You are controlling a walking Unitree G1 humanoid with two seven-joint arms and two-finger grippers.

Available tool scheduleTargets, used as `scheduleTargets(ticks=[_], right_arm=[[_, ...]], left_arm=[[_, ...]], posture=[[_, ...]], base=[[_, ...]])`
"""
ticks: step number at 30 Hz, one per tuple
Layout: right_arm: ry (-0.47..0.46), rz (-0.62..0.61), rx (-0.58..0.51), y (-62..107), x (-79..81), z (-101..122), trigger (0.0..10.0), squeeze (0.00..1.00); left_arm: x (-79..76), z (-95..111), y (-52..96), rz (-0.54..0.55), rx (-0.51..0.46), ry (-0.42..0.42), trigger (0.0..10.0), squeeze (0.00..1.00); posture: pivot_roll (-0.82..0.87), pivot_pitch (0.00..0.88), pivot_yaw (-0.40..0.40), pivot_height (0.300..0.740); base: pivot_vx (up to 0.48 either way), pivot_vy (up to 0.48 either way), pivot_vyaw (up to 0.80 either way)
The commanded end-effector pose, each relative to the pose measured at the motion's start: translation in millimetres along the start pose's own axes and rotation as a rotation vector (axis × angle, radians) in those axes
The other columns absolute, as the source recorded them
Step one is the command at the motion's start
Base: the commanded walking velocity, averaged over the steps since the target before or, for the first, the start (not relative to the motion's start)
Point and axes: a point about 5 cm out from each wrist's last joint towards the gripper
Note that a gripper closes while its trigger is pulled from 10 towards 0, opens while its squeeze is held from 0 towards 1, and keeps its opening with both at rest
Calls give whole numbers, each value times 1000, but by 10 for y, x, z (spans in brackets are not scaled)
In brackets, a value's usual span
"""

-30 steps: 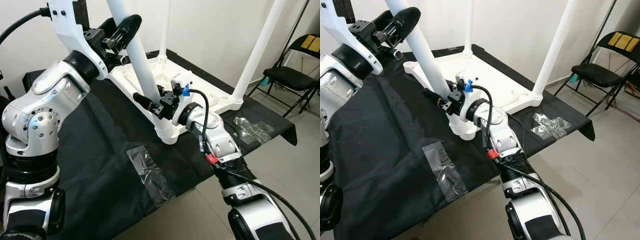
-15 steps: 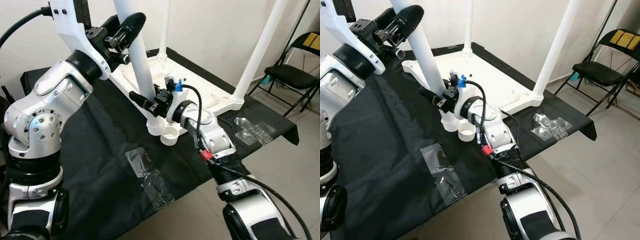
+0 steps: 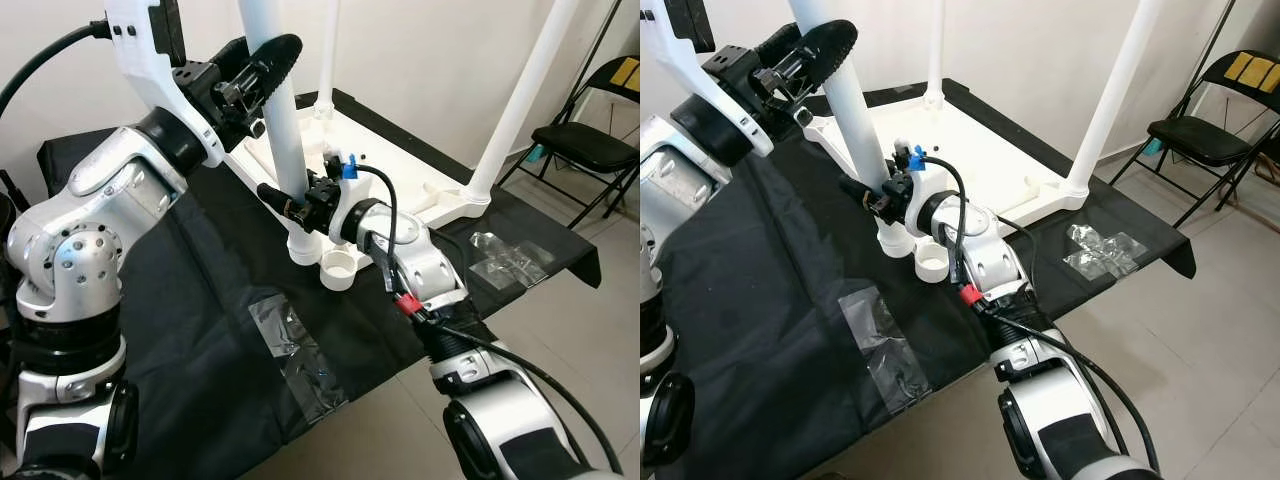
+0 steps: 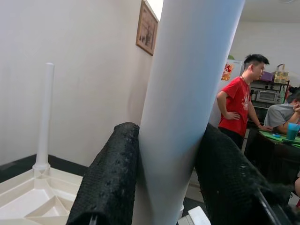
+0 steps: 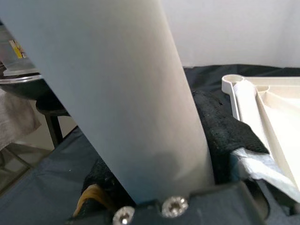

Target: Building children table

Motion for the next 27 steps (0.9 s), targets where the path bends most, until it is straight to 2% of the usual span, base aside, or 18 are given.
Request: scheduleTargets(ticks=[1, 9, 12, 13, 15, 16, 18, 20, 23, 24, 27], right_arm=[[-47, -92, 40, -20, -78, -32, 10000, 0], [-31, -98, 52, -35, -76, -25, 10000, 0], [12, -77, 42, -39, -55, -10, 10000, 0], [19, -67, 28, -41, -42, 3, 10000, 718], [21, -61, 19, -42, -35, 13, 10000, 718], [19, -59, 14, -42, -32, 18, 10000, 1000], [19, -59, 14, -42, -32, 18, 10000, 1000], [31, -30, -65, -73, 29, 118, 10000, 1000], [54, -11, -86, -106, 79, 146, 10000, 1000], [68, 29, -44, -135, 136, 100, 10000, 0], [73, 43, -28, -143, 156, 84, 10000, 0]], left_arm=[[-346, -36, -26, -252, -5, 93, 0, 0], [-386, -19, -4, -292, -8, 112, 0, 0], [-389, -22, 5, -292, -8, 114, 0, 0], [-392, -21, 10, -293, -8, 115, 0, 0], [-395, -19, 13, -293, -9, 116, 0, 0], [-397, -18, 15, -293, -9, 116, 0, 0], [-397, -18, 15, -293, -9, 116, 0, 0], [-395, 13, 26, -296, -16, 120, 0, 0], [-393, 35, 34, -298, -21, 122, 0, 0], [-393, 34, 28, -299, -21, 122, 0, 0], [-393, 33, 25, -299, -20, 122, 0, 0]], posture=[[39, 6, -48, 740], [38, 2, -48, 740], [36, 2, -46, 740], [35, 2, -45, 740], [35, 2, -45, 740], [35, 2, -45, 740], [35, 2, -45, 740], [35, 2, -40, 740], [36, 2, -42, 740], [38, 1, -44, 740], [38, 1, -45, 740]], base=[[0, 0, 0], [0, 0, 0], [0, 0, 0], [0, 0, 0], [0, 0, 0], [0, 0, 0], [0, 0, 0], [0, 0, 0], [0, 0, 0], [0, 0, 0], [0, 0, 0]])
Point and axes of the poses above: a point about 5 cm out from each wrist's last joint towards the gripper, its own y axis pointing back from the gripper into the wrist, its own z axis along the axis of the wrist's last joint, x = y × z, and after that the axes turned 1 degree about y, right-handed
